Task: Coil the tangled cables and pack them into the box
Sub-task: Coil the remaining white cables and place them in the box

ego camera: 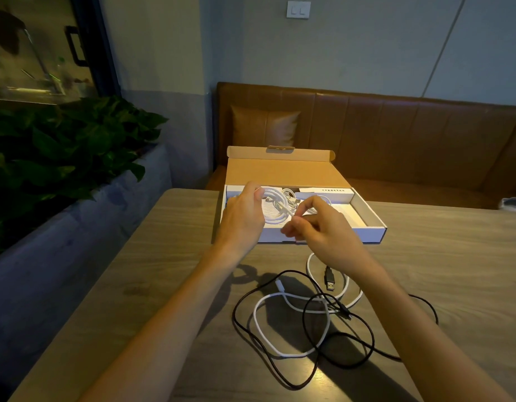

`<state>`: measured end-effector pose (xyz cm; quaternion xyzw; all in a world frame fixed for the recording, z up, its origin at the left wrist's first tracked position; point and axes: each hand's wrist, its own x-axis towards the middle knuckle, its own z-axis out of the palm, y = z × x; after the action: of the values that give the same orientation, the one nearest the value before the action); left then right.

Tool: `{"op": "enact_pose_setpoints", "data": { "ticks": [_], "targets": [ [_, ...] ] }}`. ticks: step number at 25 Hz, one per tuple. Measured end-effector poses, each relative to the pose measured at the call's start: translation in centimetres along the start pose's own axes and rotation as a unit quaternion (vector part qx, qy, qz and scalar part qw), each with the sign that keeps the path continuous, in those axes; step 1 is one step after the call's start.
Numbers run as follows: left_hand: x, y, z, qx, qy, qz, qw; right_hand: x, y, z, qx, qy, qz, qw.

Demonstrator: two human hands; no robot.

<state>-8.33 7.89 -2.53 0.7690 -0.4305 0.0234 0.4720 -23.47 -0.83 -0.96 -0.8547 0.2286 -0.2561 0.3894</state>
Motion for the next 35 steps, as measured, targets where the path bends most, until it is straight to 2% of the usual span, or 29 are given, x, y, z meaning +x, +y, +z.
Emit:
{"op": "enact_pose_setpoints", "data": {
  "ticks": [2, 4, 6, 8, 10, 13, 17, 19, 23, 26, 30, 32, 35],
  "targets": [
    [-0.4, 0.3, 0.5, -0.085, -0.010, -0.037, 0.996, -0.1, 0.0, 0.5, 0.024, -0.025, 0.027, 0.999],
    [-0.7, 0.7, 0.7, -0.180, -0.071, -0.090, 0.977, 0.0, 0.5, 0.7, 0.026, -0.018, 0.041, 0.999],
    [-0.7, 0.9, -0.2, -0.262, -0.152, -0.144, 0.942, 0.1, 0.8, 0.2, 0.044, 0.017, 0.041, 0.998],
    [-0.5, 0.9, -1.4, -0.329, -0.224, -0.176, 0.900, 0.2, 0.8, -0.5, 0.137, 0.042, 0.055, 0.988],
    [-0.4, 1.0, -2.1, -0.362, -0.277, -0.174, 0.873, 0.0, 0.7, -0.8, 0.239, 0.036, 0.071, 0.968],
    [-0.4, 0.9, -2.3, -0.372, -0.312, -0.169, 0.858, 0.1, 0.7, -0.5, 0.195, 0.068, 0.029, 0.978],
    [-0.3, 0.7, -2.7, -0.409, -0.312, -0.230, 0.826, 0.3, 1.2, -0.5, 0.131, 0.117, -0.020, 0.984],
    [-0.2, 0.7, -2.7, -0.401, -0.305, -0.255, 0.825, 0.2, 1.5, -0.3, 0.079, 0.142, -0.047, 0.986],
    [-0.2, 0.7, -2.5, -0.355, -0.287, -0.254, 0.853, -0.1, 2.0, 0.2, -0.016, 0.155, -0.076, 0.985],
    [0.0, 0.6, -2.7, -0.363, -0.274, -0.226, 0.861, 0.1, 2.5, -0.2, -0.003, 0.191, -0.045, 0.980],
    [0.6, 0.5, -2.1, -0.338, -0.193, -0.220, 0.894, 0.3, 2.2, 0.0, -0.034, 0.184, -0.014, 0.982],
    [0.6, 0.5, -1.7, -0.361, -0.174, -0.253, 0.881, 0.3, 2.0, 0.1, -0.042, 0.184, 0.001, 0.982],
    [0.3, 0.4, -1.7, -0.432, -0.203, -0.299, 0.827, 0.4, 2.1, -0.4, -0.042, 0.206, 0.019, 0.978]
  ]
}}
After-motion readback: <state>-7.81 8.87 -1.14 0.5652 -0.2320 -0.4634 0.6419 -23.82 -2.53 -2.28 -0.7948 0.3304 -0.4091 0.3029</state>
